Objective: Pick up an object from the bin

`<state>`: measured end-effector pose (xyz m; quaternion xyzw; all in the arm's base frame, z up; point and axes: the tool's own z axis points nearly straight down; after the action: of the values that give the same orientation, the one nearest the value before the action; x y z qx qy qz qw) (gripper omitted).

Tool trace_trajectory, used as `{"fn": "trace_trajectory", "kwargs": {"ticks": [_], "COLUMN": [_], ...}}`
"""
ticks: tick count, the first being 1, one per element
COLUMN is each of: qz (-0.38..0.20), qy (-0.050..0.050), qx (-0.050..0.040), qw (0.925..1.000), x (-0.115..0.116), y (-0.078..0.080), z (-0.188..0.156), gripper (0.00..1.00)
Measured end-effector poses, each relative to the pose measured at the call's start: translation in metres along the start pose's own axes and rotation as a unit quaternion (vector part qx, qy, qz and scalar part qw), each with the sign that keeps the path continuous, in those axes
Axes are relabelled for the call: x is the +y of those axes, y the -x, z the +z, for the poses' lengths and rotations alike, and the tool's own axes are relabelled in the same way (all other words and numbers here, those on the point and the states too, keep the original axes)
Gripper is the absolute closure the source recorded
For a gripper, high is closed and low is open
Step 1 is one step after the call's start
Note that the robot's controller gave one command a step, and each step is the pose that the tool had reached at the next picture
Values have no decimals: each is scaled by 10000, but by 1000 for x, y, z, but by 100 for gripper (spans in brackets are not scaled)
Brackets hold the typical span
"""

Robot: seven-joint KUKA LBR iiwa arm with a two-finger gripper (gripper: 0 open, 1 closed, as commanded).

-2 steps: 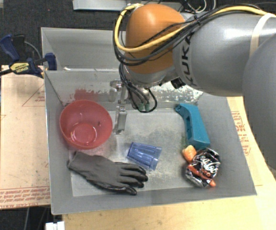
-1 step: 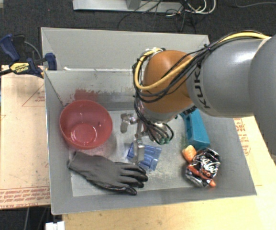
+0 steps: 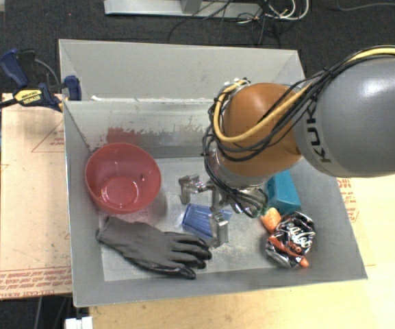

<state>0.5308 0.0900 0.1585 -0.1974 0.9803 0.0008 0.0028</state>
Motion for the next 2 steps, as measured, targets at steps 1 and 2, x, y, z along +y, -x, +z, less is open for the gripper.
{"fn": "trace_trajectory", "kwargs": {"ticks": [1,2], "qz": [913,-238], "qy": [-5,15], "qx": [21,5], "qw": [9958,9997], "x": [-77,-55], "y": [10,-4], "z": [27,90], "gripper": [0,0]}}
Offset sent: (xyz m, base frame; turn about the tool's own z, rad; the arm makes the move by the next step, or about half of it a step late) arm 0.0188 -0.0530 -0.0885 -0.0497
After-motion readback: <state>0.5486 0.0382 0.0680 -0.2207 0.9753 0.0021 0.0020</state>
